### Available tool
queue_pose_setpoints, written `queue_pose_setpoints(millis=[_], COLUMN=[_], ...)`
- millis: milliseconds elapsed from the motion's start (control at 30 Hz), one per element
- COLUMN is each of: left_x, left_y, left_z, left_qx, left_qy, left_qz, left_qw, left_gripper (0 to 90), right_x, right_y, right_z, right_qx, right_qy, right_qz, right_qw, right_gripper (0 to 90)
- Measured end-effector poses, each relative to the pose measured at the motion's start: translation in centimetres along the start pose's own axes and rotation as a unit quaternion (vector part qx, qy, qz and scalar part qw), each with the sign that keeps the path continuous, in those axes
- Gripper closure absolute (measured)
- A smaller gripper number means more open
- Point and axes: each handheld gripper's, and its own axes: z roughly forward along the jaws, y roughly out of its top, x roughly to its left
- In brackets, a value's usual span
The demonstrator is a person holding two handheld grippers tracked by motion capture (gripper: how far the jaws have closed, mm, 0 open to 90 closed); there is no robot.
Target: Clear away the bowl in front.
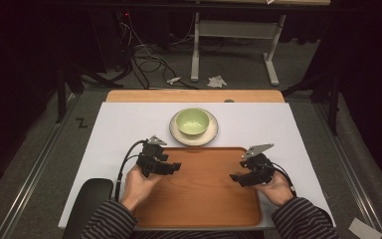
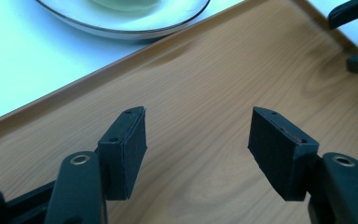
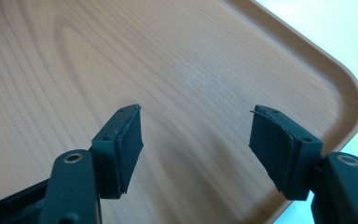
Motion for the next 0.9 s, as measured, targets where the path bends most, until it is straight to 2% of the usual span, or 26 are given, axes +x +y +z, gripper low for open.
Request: queue_pose_setpoints(millis=[200, 333, 367, 433, 500, 600, 633, 667, 767, 833, 900], left_x=[-0.6, -0.9, -1.0, -1.4, -1.6, -1.6, -1.7, -1.7, -1.8, -1.9, -1.9], left_y=[0.7, 1.2, 1.2, 1.0, 1.0, 1.2, 1.5, 1.8, 2.4, 2.8, 3.4], left_z=[-0.2, -0.1, 0.0, 0.6, 0.8, 0.9, 0.9, 0.9, 1.2, 1.5, 2.0], left_qx=[-0.006, -0.008, -0.010, -0.006, 0.005, 0.012, 0.011, 0.010, 0.013, 0.016, 0.020], left_qy=[-0.009, -0.021, -0.022, -0.016, -0.009, -0.007, -0.013, -0.014, -0.014, -0.010, 0.000], left_qz=[0.006, 0.003, 0.009, 0.033, 0.041, 0.038, 0.034, 0.037, 0.040, 0.041, 0.051], left_qw=[0.9999, 0.9997, 0.9997, 0.9993, 0.9991, 0.9992, 0.9993, 0.9992, 0.9990, 0.9990, 0.9985], left_gripper=[36.3, 35.9, 33.7, 32.4, 33.1, 34.5, 34.5, 34.3, 33.4, 31.6, 31.0], right_x=[-0.2, -0.2, -0.2, -0.2, -0.2, -0.1, -0.1, -0.2, -0.2, -0.1, -0.1], right_y=[0.0, 0.0, 0.0, 0.0, 0.0, 0.0, 0.0, 0.0, 0.0, 0.0, 0.0], right_z=[-0.1, 0.0, 0.0, 0.0, 0.0, 0.0, 0.0, 0.0, 0.0, 0.0, 0.0], right_qx=[-0.003, -0.004, -0.002, -0.002, -0.002, -0.002, 0.000, 0.002, 0.001, 0.003, 0.001], right_qy=[-0.002, -0.002, -0.002, -0.003, -0.002, -0.001, -0.001, 0.000, 0.000, 0.001, 0.002], right_qz=[-0.002, -0.003, -0.002, 0.003, -0.002, 0.001, 0.004, -0.003, -0.002, -0.002, -0.002], right_qw=[1.0000, 1.0000, 1.0000, 1.0000, 1.0000, 1.0000, 1.0000, 1.0000, 1.0000, 1.0000, 1.0000], right_gripper=[36.2, 36.2, 36.3, 36.4, 36.6, 36.7, 36.7, 36.8, 36.9, 37.0, 37.0])
